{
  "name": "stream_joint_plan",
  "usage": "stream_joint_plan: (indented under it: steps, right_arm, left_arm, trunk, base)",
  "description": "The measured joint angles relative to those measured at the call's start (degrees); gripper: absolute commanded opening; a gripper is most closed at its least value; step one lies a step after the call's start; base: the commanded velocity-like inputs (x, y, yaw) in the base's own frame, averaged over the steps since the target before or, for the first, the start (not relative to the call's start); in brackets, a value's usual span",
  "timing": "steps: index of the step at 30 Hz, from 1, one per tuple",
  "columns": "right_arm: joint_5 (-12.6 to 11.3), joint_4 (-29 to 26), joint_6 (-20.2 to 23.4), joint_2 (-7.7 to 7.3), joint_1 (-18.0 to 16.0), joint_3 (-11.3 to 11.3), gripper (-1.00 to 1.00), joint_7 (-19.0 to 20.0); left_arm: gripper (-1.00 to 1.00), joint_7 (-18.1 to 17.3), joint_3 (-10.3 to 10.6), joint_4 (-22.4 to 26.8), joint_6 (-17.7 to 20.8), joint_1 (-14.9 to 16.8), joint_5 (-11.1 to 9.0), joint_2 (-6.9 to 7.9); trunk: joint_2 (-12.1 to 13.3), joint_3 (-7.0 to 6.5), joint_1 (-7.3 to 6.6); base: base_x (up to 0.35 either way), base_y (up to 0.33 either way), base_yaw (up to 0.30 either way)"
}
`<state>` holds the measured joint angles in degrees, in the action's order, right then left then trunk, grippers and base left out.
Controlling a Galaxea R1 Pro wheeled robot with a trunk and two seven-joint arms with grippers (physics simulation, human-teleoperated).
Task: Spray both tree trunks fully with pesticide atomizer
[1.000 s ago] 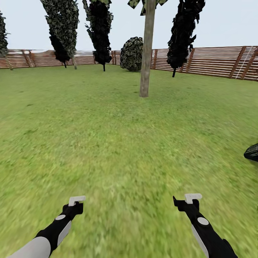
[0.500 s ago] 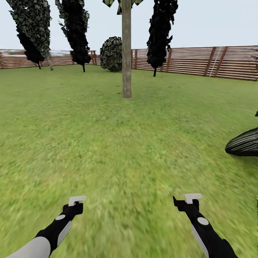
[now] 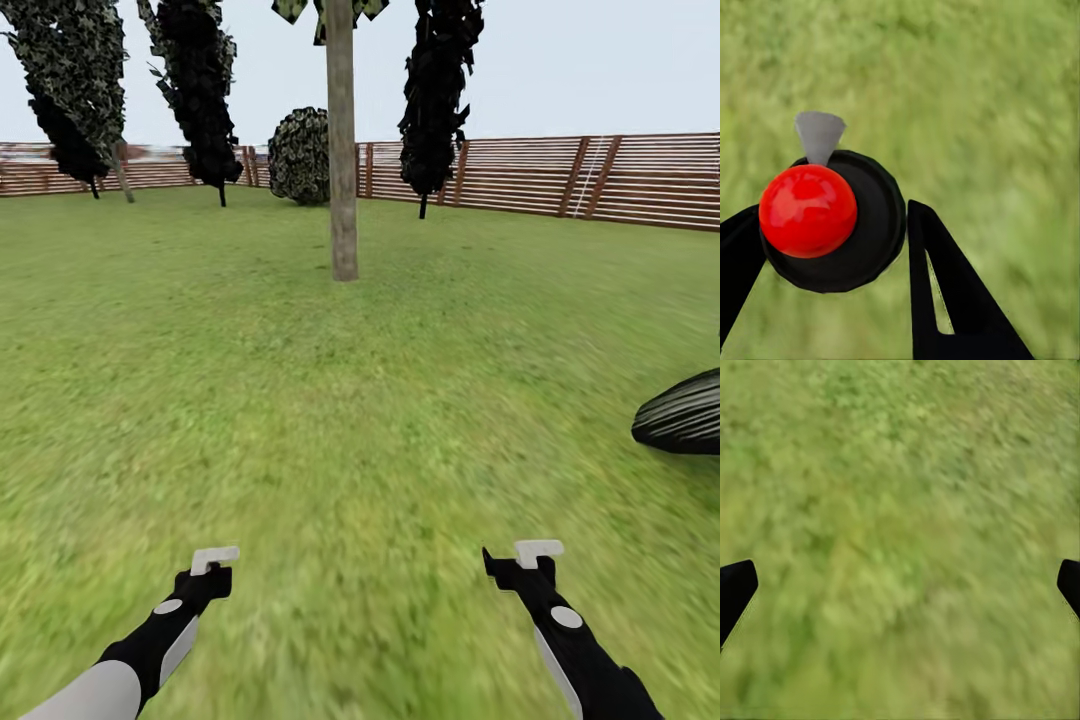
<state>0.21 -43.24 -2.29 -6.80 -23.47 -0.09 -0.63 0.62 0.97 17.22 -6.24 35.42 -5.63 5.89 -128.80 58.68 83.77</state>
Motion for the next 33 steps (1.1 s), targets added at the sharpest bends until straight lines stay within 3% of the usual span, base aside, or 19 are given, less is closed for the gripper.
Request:
stream_joint_plan:
  steps: [33]
  right_arm:
    - [0.0, 0.0, -0.1, 0.03, 0.0, 0.0, 1.0, 0.0]
  left_arm:
    - [-1.0, -0.1, 0.1, -0.2, -0.2, 0.0, 0.0, 0.0]
  trunk:
    - [0.0, 0.0, 0.0]
  base:
    - [0.337, 0.0, 0.0]
